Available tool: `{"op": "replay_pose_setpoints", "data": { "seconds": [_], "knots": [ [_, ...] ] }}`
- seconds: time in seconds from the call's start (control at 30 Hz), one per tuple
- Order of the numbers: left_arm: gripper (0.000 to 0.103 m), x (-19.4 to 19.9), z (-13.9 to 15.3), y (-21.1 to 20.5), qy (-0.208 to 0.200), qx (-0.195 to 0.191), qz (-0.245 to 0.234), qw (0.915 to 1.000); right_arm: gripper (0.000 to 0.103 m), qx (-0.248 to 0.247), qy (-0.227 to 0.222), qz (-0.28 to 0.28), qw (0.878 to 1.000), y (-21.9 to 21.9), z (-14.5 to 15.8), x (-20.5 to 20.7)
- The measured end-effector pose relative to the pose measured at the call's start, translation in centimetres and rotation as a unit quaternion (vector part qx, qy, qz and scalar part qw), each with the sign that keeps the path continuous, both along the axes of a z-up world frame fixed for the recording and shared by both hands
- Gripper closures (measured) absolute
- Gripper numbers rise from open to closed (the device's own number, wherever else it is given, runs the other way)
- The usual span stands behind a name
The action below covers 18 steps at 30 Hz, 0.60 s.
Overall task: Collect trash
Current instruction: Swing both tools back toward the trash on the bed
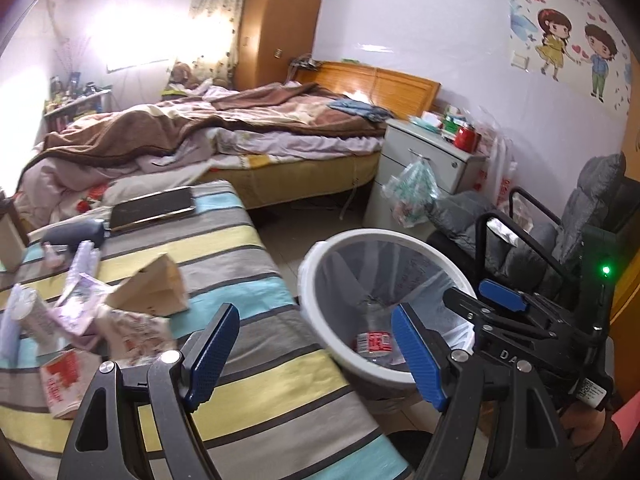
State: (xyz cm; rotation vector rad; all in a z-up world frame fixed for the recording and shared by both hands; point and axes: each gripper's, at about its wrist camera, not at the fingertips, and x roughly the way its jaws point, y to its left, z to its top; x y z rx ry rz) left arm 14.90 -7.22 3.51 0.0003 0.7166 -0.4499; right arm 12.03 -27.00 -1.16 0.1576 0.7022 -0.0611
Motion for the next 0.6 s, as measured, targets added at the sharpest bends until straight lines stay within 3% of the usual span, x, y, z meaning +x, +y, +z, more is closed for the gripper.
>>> {"op": "replay_pose_setpoints", "data": {
  "seconds": [0.33,0.6],
  "knots": [
    [0.025,-1.7,0.5,6.2,-0.022,0.01,0.061,0.9978,0.038,0.012,-0.023,0.033,0.999,3.8,0.7,-0.3],
    [0.025,-2.7,0.5,12.8,-0.031,0.022,0.13,0.9908,0.038,0.019,-0.026,0.077,0.997,8.0,0.2,0.1]
  ]
}}
